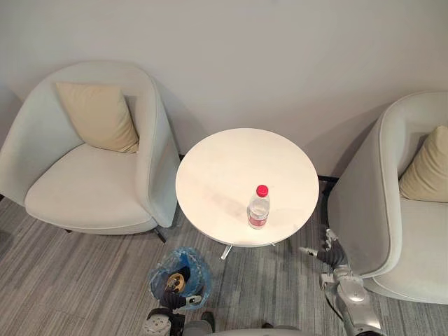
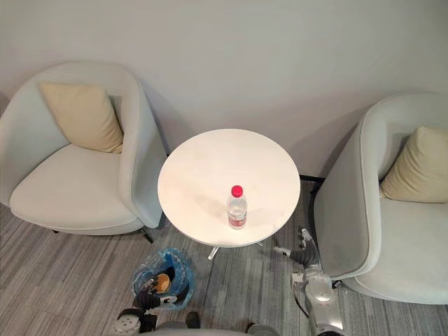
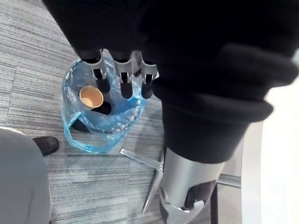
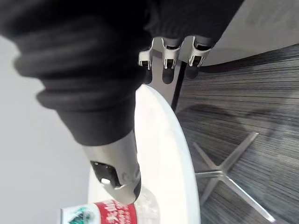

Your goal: Gather rubbish on tea table into small bin, then transfer packed bag to large trash can.

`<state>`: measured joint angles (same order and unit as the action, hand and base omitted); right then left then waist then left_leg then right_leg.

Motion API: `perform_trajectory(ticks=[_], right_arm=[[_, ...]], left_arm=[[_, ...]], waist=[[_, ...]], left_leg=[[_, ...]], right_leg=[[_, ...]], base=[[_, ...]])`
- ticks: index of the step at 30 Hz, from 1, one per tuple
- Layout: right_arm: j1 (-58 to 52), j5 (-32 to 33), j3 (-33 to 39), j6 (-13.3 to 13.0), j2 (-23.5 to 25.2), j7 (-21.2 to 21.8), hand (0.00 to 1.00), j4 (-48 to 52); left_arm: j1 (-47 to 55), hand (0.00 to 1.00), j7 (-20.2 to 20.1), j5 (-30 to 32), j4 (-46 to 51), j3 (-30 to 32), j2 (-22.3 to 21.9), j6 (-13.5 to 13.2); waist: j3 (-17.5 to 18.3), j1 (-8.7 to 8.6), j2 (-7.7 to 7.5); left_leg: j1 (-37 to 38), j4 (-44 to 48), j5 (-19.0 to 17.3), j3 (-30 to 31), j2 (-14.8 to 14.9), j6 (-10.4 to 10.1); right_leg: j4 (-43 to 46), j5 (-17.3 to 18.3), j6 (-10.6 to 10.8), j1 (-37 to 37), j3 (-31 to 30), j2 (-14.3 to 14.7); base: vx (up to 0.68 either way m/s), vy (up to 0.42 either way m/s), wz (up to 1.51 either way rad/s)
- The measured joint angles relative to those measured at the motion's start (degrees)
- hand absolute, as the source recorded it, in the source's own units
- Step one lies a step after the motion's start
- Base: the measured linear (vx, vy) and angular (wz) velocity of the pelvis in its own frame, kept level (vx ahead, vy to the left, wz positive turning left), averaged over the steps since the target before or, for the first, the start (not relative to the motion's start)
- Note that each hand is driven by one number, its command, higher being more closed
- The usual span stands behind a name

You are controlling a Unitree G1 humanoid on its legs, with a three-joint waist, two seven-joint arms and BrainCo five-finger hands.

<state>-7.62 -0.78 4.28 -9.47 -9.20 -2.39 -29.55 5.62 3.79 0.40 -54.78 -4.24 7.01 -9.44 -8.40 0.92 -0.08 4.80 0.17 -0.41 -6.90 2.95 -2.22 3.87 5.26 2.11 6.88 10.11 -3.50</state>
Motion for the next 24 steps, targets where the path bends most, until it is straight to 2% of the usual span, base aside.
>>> perform_trajectory(ticks=[3,8,14,24], right_arm=[[-1.36,-0.33,-0.73,1.03,0.94,-0.33,0.0,-1.06],[-1.03,-0.32,-0.86,0.8,0.93,-1.26,0.0,-1.04],[0.42,-0.36,-1.62,0.78,0.84,-1.27,0.0,-0.71],[5.34,-0.39,-4.74,0.64,-0.92,-1.34,0.0,1.01]], left_arm=[[0.01,0.0,0.02,0.2,0.0,-0.13,-0.03,0.01],[0.36,0.0,0.06,0.22,-0.01,-0.16,-0.05,-0.01],[0.73,0.0,0.06,0.23,0.02,-0.25,-0.05,-0.07],[0.79,0.0,0.04,0.23,0.09,-0.28,-0.02,-0.5]], waist=[[0.16,-0.04,0.26],[0.64,0.03,0.31],[1.21,0.04,0.58],[1.22,0.16,0.59]], left_leg=[[0.3,-0.02,0.0,0.3,0.05,0.0],[1.1,-0.29,0.03,0.84,0.02,0.01],[1.76,-4.19,2.83,2.2,-0.17,-0.01],[0.79,-4.26,3.1,3.67,-0.24,0.08]], right_leg=[[0.02,-0.22,-0.16,0.11,-0.54,0.05],[-0.01,-0.46,0.04,0.75,-0.27,-0.02],[-0.02,-0.63,0.31,-0.14,0.8,-0.04],[-0.53,-0.82,0.42,-0.15,2.03,0.12]], base=[[0.0,-0.015,-0.09],[-0.07,-0.006,0.03],[-0.08,-0.015,0.11],[0.0,-0.008,0.06]])
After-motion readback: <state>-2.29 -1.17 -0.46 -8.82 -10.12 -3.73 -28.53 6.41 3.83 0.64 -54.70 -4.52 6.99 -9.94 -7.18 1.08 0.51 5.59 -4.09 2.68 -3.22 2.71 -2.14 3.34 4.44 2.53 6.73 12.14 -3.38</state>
